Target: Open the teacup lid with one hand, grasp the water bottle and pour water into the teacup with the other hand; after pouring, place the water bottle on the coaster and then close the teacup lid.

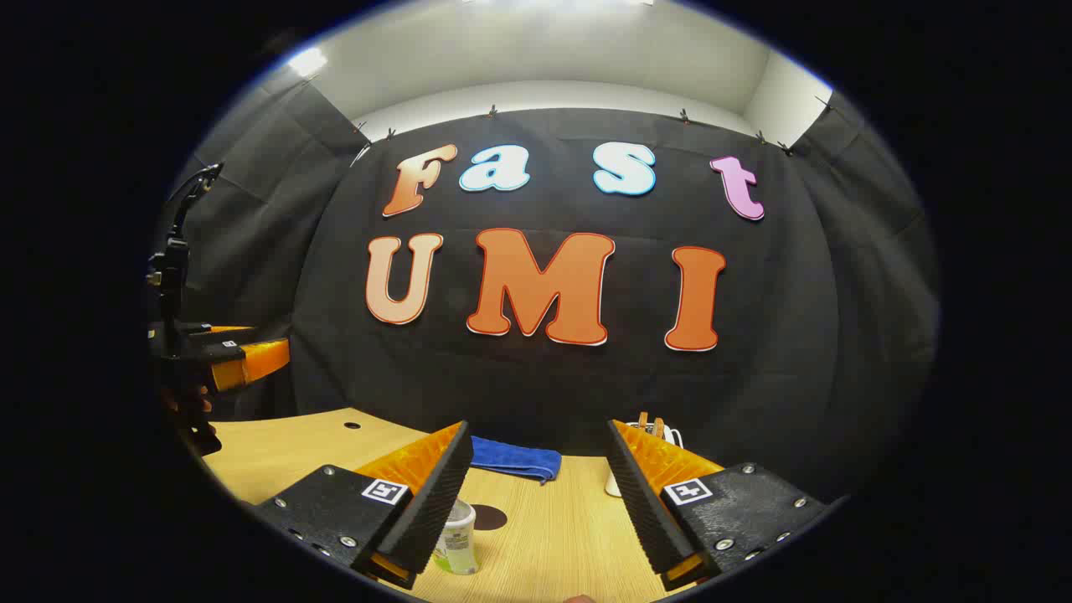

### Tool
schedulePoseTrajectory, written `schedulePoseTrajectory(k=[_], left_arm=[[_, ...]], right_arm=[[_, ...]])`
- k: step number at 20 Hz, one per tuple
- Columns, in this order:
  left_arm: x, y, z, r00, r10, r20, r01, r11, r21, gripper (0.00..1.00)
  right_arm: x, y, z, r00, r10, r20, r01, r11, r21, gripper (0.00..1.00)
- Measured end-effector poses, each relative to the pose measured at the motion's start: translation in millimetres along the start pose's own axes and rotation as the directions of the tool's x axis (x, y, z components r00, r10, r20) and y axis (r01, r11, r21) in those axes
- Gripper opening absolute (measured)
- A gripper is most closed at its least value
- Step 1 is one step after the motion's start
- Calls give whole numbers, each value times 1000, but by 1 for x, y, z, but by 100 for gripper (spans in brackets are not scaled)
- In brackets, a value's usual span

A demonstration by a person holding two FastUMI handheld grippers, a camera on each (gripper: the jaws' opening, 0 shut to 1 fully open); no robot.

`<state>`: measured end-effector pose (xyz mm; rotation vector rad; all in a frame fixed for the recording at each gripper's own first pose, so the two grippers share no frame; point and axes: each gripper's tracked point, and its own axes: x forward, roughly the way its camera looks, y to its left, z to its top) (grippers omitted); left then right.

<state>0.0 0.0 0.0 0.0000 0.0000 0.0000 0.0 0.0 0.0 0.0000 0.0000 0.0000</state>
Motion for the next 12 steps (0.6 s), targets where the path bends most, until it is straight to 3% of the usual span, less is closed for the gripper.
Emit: schedulePoseTrajectory(k=[12], left_arm=[[1,-5,-2,1000,-6,-4,7,1000,4,97]], right_arm=[[-3,1,1,1000,-3,7,3,1000,-22,95]])
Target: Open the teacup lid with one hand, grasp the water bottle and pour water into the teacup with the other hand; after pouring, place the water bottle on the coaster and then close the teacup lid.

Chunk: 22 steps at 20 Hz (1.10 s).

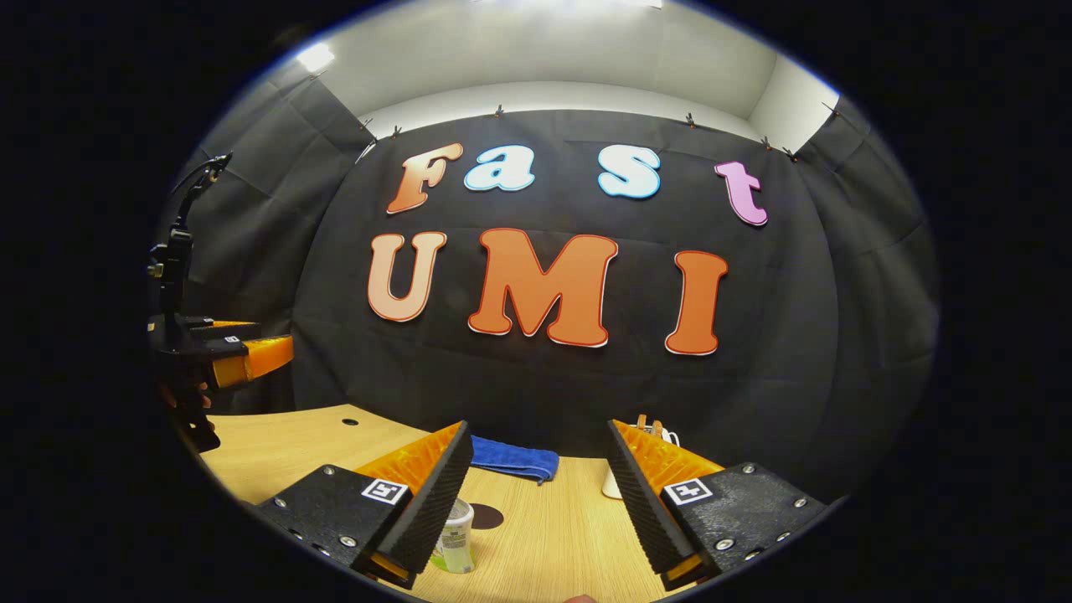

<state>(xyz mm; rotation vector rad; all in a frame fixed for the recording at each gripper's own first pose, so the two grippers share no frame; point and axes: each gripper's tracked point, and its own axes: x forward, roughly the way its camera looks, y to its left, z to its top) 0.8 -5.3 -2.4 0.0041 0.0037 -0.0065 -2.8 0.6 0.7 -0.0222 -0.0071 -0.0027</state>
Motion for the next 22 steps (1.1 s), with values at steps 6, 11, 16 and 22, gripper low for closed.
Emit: schedulePoseTrajectory(k=[6,11,16,22], left_arm=[[-2,-1,0,1000,3,-1,-3,1000,-4,97],[-4,-4,-6,1000,-4,-13,4,1000,3,96],[-7,-15,-21,998,-41,-37,41,999,10,98],[-9,-33,-67,990,-90,-113,94,995,27,96]], right_arm=[[-4,1,0,1000,6,3,-6,1000,-5,95],[-3,1,-5,1000,9,-7,-9,1000,0,95],[-9,6,-15,1000,27,-12,-27,1000,12,95],[-9,14,-49,996,64,-69,-61,997,38,95]])
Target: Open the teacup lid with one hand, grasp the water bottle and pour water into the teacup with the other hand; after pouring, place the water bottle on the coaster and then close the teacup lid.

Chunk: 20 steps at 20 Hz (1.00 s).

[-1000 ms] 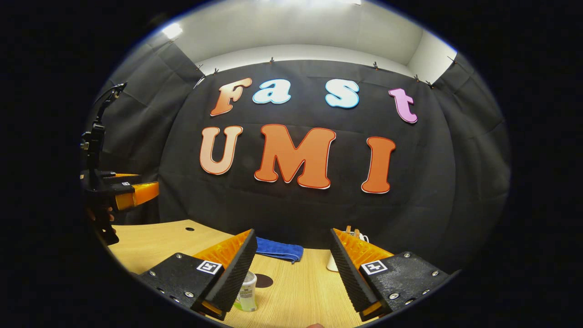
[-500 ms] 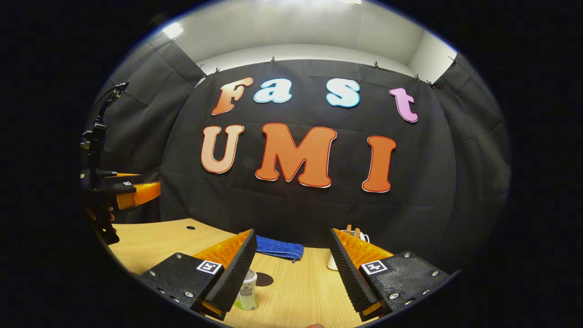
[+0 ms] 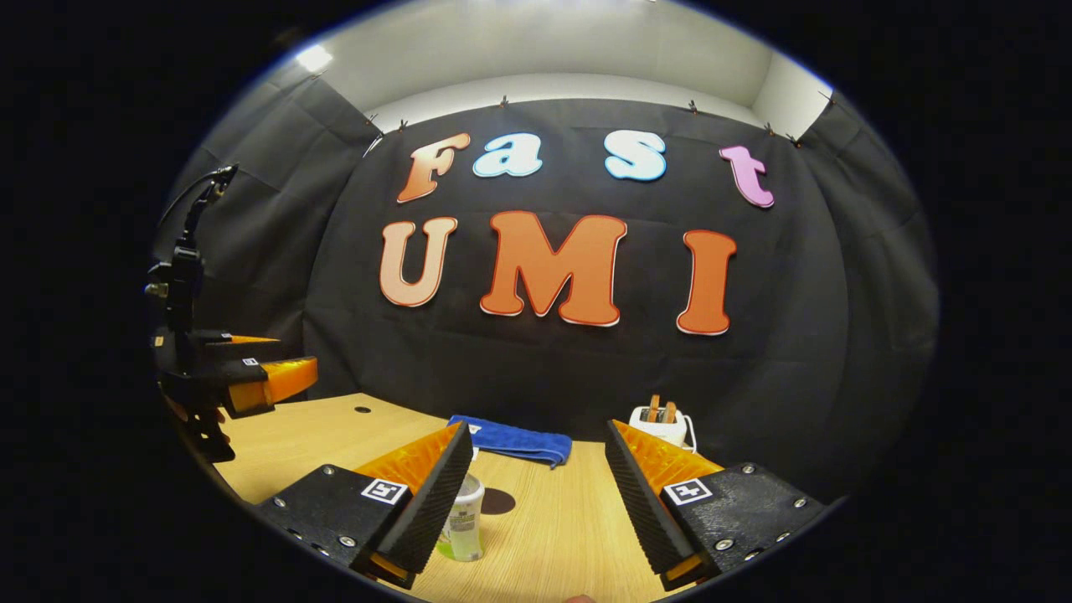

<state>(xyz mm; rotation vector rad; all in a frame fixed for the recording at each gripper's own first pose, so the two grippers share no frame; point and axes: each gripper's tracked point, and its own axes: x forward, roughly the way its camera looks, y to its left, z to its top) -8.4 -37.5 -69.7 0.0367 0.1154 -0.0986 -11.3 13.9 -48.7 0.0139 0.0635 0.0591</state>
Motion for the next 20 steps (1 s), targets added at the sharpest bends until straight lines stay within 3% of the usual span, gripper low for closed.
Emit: schedulePoseTrajectory(k=[5,12,15,20], left_arm=[[5,-13,-53,994,-42,-104,40,999,-20,98],[8,-19,-111,975,-87,-205,85,996,-19,98],[8,-27,-127,968,-114,-222,115,993,-10,87],[12,-28,-153,958,-109,-267,117,993,15,86]], right_arm=[[0,17,-29,994,88,-62,-87,996,17,95],[3,30,-64,982,144,-120,-145,989,4,96],[4,35,-77,976,166,-142,-167,986,5,96],[6,40,-92,969,190,-159,-193,981,-4,95]])
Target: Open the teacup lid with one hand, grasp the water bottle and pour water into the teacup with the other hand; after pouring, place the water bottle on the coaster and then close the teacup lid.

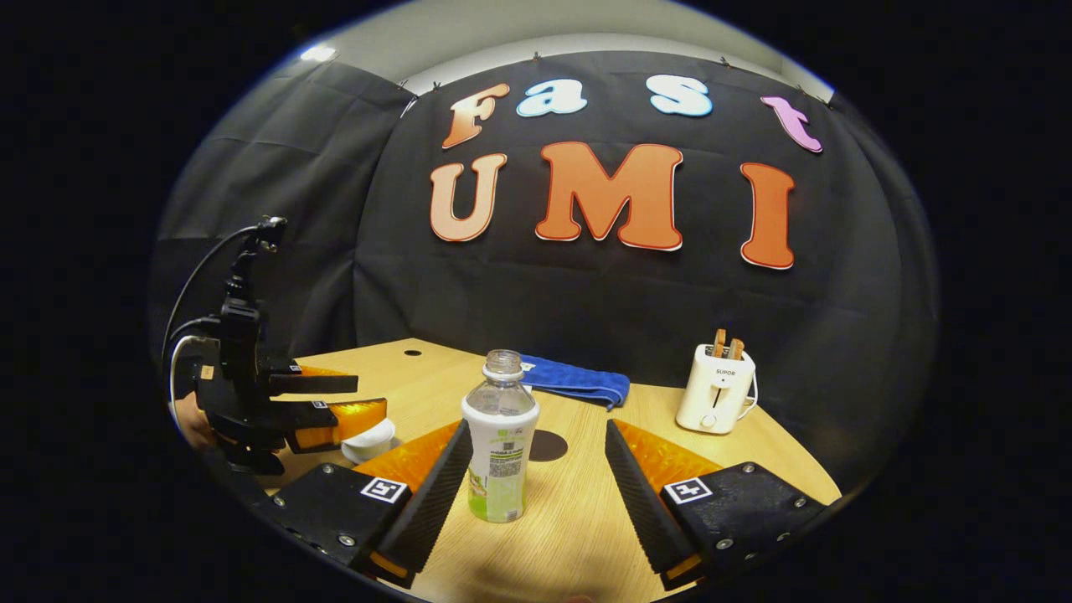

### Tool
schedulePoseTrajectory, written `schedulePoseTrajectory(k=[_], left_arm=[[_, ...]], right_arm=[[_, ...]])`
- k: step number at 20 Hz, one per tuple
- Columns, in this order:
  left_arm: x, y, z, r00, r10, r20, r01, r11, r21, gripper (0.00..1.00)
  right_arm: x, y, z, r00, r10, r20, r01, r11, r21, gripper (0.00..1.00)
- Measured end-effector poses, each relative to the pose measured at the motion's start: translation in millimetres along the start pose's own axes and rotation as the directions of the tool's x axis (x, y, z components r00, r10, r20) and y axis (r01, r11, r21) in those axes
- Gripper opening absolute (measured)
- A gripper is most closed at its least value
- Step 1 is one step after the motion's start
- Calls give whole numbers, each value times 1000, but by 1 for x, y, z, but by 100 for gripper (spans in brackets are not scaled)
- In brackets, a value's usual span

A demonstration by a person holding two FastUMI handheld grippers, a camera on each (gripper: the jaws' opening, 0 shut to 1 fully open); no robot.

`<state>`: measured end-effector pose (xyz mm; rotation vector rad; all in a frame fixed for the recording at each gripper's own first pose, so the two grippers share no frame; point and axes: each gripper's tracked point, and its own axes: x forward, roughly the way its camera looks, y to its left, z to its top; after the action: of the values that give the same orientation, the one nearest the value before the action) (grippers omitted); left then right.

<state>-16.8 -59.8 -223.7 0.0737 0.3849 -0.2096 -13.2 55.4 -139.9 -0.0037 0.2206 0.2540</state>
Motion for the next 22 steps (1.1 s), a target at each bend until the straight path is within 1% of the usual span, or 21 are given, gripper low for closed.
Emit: schedulePoseTrajectory(k=[1,2,3,6,8,10,11,13,15,18,20,22], left_arm=[[3,1,-3,1000,2,-5,-2,1000,-4,87],[5,0,-9,1000,1,-20,-1,1000,-9,74],[7,1,-13,1000,6,-31,-6,1000,-13,72],[11,8,-26,998,27,-64,-28,999,-20,74],[12,6,-26,998,19,-62,-20,1000,-13,60],[12,5,-27,998,14,-59,-14,1000,5,60],[17,3,-27,999,11,-53,-11,1000,6,63],[13,-1,-25,998,1,-58,0,1000,16,40],[15,4,-22,999,7,-53,-7,1000,1,32],[11,5,-18,999,16,-39,-16,1000,-6,32],[7,6,-6,1000,16,-2,-16,1000,-15,34],[3,12,6,999,23,43,-22,999,-40,30]], right_arm=[[1,0,-2,1000,2,-5,-2,1000,-3,96],[2,0,-6,1000,5,-11,-5,1000,-6,96],[3,2,-8,1000,8,-16,-8,1000,-11,95],[7,2,-15,1000,12,-29,-12,1000,-20,96],[8,4,-17,999,20,-37,-20,1000,-19,96],[10,7,-18,999,28,-39,-28,999,-21,96],[10,7,-18,999,28,-40,-29,999,-22,96],[12,9,-18,999,31,-40,-32,999,-22,96],[13,11,-20,998,37,-43,-38,999,-22,96],[14,15,-24,998,44,-54,-46,998,-30,96],[19,18,-29,997,47,-68,-49,998,-30,96],[24,21,-36,995,45,-84,-47,999,-26,96]])
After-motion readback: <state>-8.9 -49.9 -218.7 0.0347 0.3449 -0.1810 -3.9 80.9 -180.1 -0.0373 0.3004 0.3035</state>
